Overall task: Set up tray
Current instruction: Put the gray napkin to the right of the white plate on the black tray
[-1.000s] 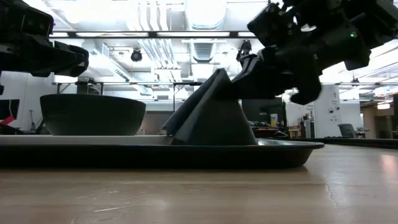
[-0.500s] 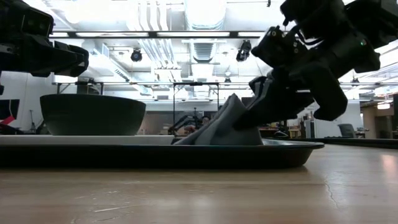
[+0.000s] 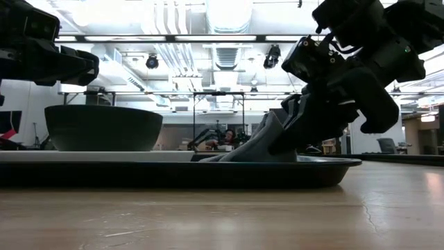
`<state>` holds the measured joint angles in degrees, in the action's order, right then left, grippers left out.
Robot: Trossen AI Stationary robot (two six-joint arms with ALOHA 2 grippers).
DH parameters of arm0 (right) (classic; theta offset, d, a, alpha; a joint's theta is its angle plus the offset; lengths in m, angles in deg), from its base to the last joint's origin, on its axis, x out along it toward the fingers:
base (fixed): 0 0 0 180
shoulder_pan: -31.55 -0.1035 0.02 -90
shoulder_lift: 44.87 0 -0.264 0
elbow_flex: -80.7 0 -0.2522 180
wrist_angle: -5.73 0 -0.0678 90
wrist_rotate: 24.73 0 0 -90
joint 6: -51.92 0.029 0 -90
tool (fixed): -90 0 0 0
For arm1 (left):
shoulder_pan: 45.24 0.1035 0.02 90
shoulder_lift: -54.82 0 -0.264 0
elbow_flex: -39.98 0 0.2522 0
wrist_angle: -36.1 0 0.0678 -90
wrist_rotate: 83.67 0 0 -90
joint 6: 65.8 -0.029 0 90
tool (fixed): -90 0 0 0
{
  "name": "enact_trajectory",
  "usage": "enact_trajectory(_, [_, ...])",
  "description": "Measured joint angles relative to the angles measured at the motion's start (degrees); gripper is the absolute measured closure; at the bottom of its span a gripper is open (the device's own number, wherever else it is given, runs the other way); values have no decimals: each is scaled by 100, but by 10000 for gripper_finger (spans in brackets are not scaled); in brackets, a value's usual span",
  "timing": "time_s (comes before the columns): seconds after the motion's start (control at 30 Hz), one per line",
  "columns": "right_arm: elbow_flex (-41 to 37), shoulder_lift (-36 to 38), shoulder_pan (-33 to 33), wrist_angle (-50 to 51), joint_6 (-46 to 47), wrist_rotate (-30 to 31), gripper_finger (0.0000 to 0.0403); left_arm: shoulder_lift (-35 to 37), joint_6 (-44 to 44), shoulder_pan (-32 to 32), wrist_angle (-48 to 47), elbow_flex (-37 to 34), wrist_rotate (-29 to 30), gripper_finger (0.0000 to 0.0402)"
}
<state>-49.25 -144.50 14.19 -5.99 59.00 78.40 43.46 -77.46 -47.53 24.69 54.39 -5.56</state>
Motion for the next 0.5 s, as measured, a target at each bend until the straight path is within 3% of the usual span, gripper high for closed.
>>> enact_trajectory(0.23, [0,367,-2,155,289,-44,293,2,0,1,0,2,1,379])
enact_trajectory(0.5, [1,1178,-42,1370,1293,-463,238,2,0,1,0,2,-2,379])
